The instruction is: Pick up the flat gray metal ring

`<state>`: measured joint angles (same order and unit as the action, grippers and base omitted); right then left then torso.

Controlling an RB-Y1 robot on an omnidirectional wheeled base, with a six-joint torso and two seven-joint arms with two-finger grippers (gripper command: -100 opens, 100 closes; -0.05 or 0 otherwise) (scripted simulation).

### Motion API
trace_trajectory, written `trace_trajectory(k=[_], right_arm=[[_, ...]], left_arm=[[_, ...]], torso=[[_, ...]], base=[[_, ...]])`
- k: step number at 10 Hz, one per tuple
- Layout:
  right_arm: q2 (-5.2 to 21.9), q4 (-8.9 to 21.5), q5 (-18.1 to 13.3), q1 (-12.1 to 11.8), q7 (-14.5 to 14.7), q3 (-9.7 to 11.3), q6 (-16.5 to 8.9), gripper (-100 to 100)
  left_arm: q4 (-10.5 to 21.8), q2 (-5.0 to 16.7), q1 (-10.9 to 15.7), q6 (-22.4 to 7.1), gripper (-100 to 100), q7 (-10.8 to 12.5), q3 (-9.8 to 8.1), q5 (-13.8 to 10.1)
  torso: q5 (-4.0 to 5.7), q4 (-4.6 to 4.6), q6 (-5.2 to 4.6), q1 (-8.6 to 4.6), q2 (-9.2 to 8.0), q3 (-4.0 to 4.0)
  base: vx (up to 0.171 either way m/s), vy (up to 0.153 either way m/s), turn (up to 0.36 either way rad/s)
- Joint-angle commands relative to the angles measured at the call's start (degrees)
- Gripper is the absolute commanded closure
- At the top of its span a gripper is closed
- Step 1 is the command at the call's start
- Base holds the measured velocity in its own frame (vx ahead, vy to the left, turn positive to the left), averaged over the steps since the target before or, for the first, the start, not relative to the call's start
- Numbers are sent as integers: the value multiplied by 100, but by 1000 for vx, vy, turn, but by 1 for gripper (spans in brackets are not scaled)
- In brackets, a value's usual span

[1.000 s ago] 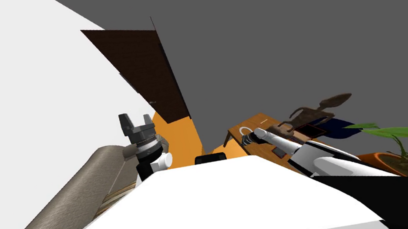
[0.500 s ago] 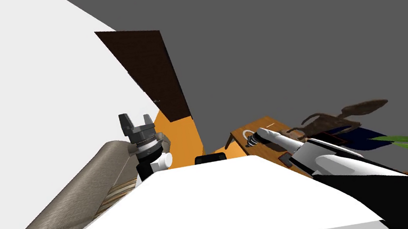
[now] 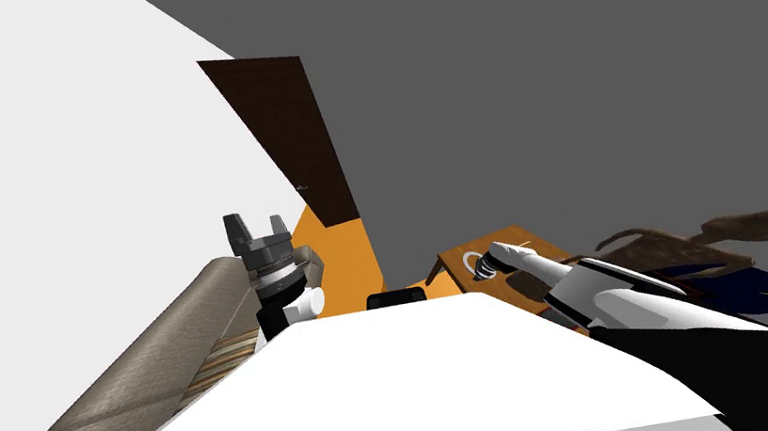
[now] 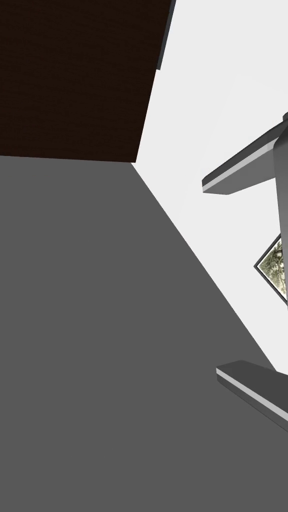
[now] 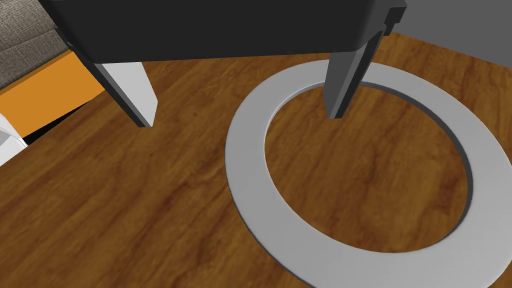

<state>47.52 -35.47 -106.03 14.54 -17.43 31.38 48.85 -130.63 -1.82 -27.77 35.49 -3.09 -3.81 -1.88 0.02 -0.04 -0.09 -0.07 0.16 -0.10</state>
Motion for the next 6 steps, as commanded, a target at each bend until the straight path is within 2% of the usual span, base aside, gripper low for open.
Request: trace_trajectory(k=[1, 2, 3, 4, 6], right_arm=[[-42, 183, -91, 53, 2, 0, -6, -100], [-31, 124, -60, 52, -18, 2, 2, -100], [-35, 145, -65, 60, -10, 1, 3, 0], [-72, 254, -24, 52, -58, -25, -43, -100], [-148, 475, 57, 36, -152, -76, -134, -100]], left_arm=[[0, 0, 0, 0, 0, 0, 0, 0], [0, 0, 0, 0, 0, 0, 0, 0], [0, 0, 0, 0, 0, 0, 0, 0], [0, 0, 0, 0, 0, 0, 0, 0], [0, 0, 2, 0, 0, 0, 1, 0]], torso=[[0, 0, 0, 0, 0, 0], [0, 1, -1, 1, -5, 3], [-1, 3, -2, 8, -13, 7], [-2, 4, -2, 11, -17, 10], [-1, 10, 3, 4, -45, 25]], base=[[28, -28, 47], [4, -10, 17], [0, 0, 0], [-41, -22, 215], [-102, -46, 335]])
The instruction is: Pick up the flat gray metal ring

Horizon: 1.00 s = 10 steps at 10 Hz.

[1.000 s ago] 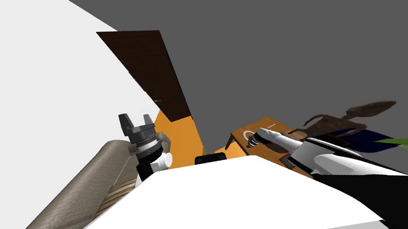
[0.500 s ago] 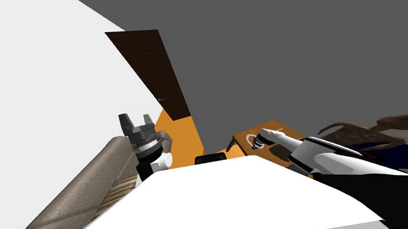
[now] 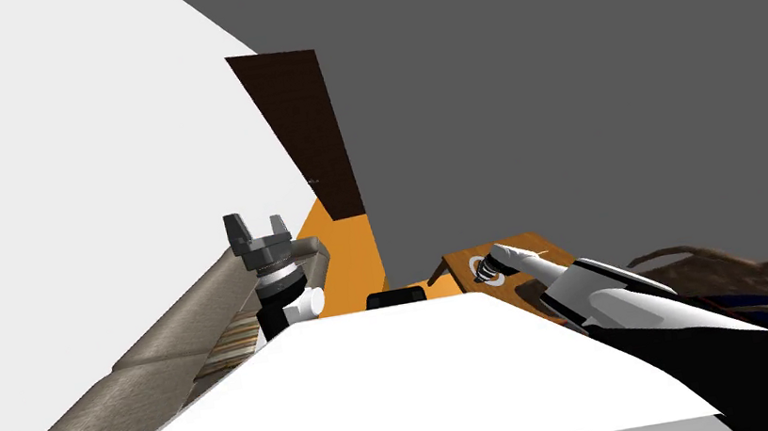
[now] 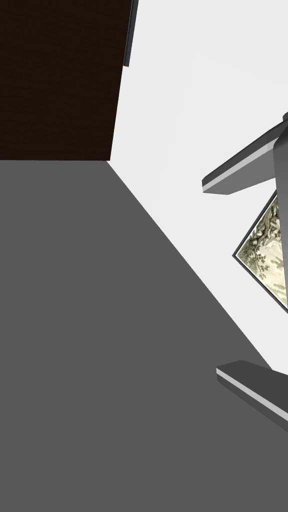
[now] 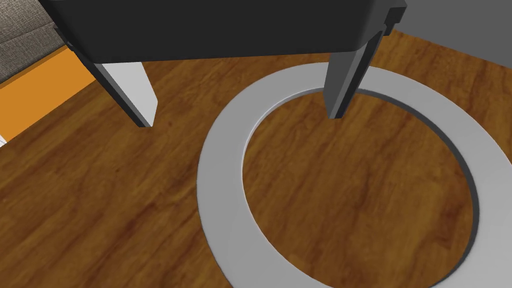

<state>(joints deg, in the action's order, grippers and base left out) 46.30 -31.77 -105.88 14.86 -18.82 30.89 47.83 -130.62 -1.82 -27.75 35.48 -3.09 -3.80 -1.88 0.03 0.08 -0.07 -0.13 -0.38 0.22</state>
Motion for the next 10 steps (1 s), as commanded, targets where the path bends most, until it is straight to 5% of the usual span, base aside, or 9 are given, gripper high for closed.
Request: trace_trajectory(k=[1, 6, 9, 10], right_arm=[[-63, 217, 82, -3, -59, -53, -78, -100], [-251, 771, 284, -42, -295, -183, -307, -100], [-260, 805, 300, -53, -345, -193, -322, -100], [-265, 825, 305, -47, -336, -197, -331, 100]], left_arm=[[0, 0, 0, 0, 0, 0, 0, 0], [0, 0, -1, 0, 0, 0, 0, 0], [0, 0, -1, 0, 0, 0, -1, 0], [0, 0, -3, 0, 0, 0, -1, 0]], torso=[[0, 0, 0, 0, 0, 0], [2, 1, -3, -5, -4, 3], [6, -4, -4, 0, 13, -8], [8, -7, -8, -2, 26, -15]], base=[[-111, -97, 281], [-117, -57, 288], [-59, -20, 87], [-7, -1, -9]])
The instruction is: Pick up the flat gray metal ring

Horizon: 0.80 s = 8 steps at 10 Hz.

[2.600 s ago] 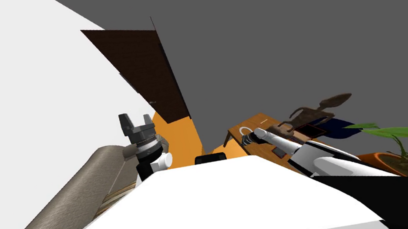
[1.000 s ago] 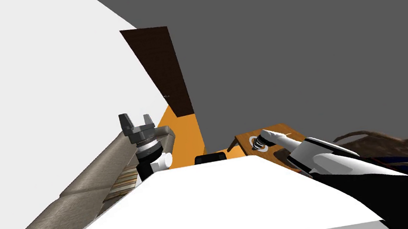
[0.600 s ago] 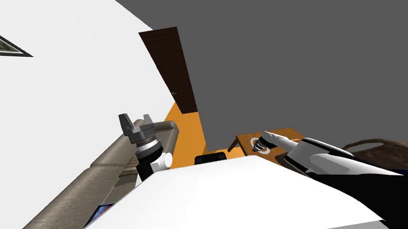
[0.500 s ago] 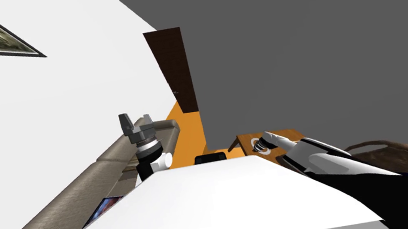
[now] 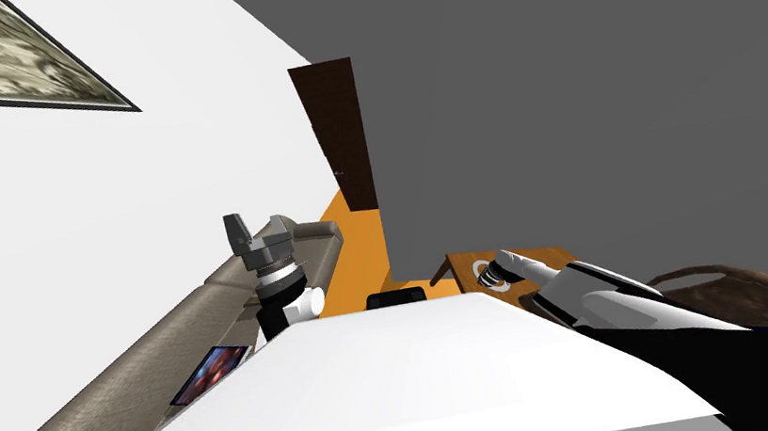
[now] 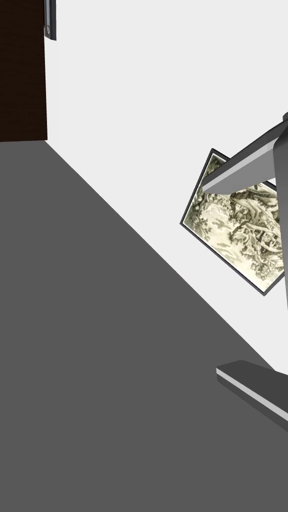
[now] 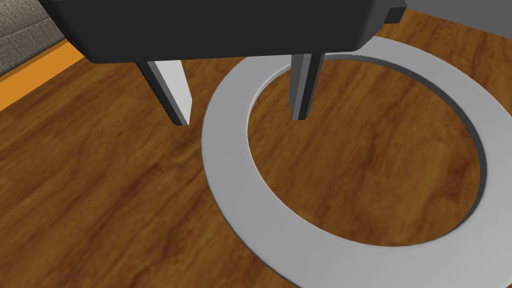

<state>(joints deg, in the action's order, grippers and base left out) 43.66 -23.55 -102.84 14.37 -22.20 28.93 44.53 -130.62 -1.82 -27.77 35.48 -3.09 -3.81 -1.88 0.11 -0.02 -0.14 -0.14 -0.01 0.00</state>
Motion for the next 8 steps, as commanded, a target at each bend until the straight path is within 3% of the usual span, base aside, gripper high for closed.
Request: trace_trajectory(k=[1, 4, 5, 6, 8], right_arm=[[0, 0, 0, 0, 0, 0, 0, 100], [0, -1, 0, 2, 2, 0, 0, 100], [1, -1, 0, 1, 1, 0, 0, 0], [50, -163, -60, 14, 90, 40, 69, 100], [88, -274, -101, 22, 137, 66, 115, 100]], left_arm=[[0, 0, 0, 0, 0, 0, 0, 0], [0, 0, 0, 0, 0, 0, 0, 0], [0, 0, 0, 0, 0, 0, 0, 0], [0, 0, 0, 0, 0, 0, 0, 0], [-1, 0, -3, 1, 0, 0, -1, 0]], torso=[[0, 0, 0, 0, 0, 0], [0, -2, -2, 1, 7, -4], [0, -3, -1, 1, 7, -5], [0, -3, -1, 1, 7, -5], [-6, -12, -12, 17, 49, -28]], base=[[0, 0, 0], [0, 0, 0], [0, 0, 0], [84, 13, -302], [126, 49, -297]])
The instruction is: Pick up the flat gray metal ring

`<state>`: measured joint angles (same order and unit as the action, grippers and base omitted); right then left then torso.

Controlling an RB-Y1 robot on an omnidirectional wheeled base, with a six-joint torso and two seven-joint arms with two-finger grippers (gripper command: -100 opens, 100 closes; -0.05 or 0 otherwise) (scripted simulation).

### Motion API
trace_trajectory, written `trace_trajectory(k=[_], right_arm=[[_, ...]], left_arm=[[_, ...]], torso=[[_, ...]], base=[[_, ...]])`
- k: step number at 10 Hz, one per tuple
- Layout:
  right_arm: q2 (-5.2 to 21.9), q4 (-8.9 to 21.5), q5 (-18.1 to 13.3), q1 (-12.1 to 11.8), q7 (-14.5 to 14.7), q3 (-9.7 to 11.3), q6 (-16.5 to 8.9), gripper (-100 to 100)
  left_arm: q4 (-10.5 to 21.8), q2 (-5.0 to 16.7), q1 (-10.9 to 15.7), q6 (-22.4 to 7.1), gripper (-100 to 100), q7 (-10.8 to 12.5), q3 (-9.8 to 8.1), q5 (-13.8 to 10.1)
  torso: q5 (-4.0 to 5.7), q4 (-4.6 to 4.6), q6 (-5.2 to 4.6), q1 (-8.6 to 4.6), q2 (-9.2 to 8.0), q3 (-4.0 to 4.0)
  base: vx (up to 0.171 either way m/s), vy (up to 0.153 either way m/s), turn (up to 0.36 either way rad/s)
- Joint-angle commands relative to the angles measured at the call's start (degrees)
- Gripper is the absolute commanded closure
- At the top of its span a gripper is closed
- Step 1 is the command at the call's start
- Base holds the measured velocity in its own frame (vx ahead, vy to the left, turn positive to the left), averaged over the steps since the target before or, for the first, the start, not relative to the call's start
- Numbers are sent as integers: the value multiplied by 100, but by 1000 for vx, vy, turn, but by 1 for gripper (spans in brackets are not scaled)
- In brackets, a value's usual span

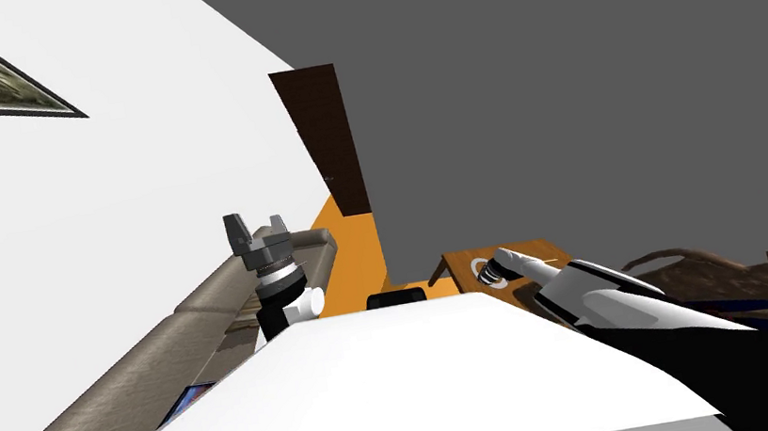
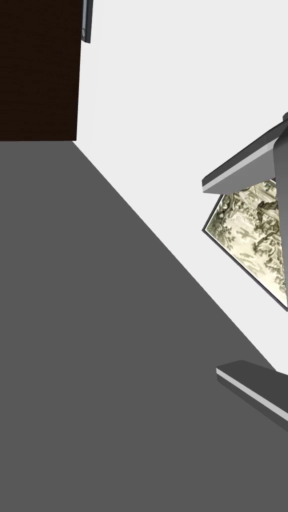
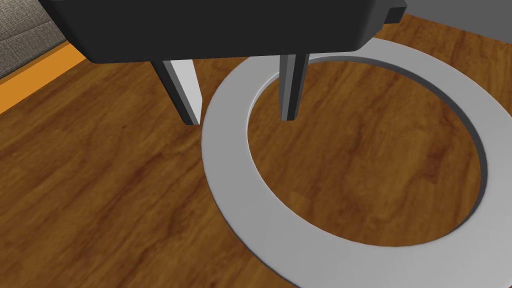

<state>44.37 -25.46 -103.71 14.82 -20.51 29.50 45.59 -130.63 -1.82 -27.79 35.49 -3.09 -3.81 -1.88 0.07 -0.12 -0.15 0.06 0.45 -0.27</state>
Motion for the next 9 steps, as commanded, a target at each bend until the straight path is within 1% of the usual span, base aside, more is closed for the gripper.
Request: trace_trajectory(k=[1, 3, 7, 8, 9], right_arm=[[55, -193, -54, -15, 15, 34, 55, 100], [130, -415, -134, 1, 109, 86, 146, 100], [281, -858, -296, 32, 298, 189, 329, 100], [259, -809, -275, 24, 230, 176, 297, 100], [262, -804, -277, 28, 263, 177, 304, 0]], left_arm=[[0, 0, 0, 0, 0, 0, 0, 0], [0, 0, -1, 0, 0, 0, 0, 0], [0, 0, 0, 0, 0, 0, 0, 0], [0, 0, 0, 0, 0, 0, 0, 0], [0, 0, 1, 0, 0, 0, 0, 0]], torso=[[0, 0, 0, 0, 0, 0], [-1, 0, -5, -5, -2, 1], [-5, -1, -4, 6, -3, 1], [-5, -2, -8, 8, -7, 3], [-2, 2, -1, -4, -22, 11]], base=[[91, 29, -178], [108, 45, -305], [100, 72, -285], [35, 39, -63], [6, 7, 10]])
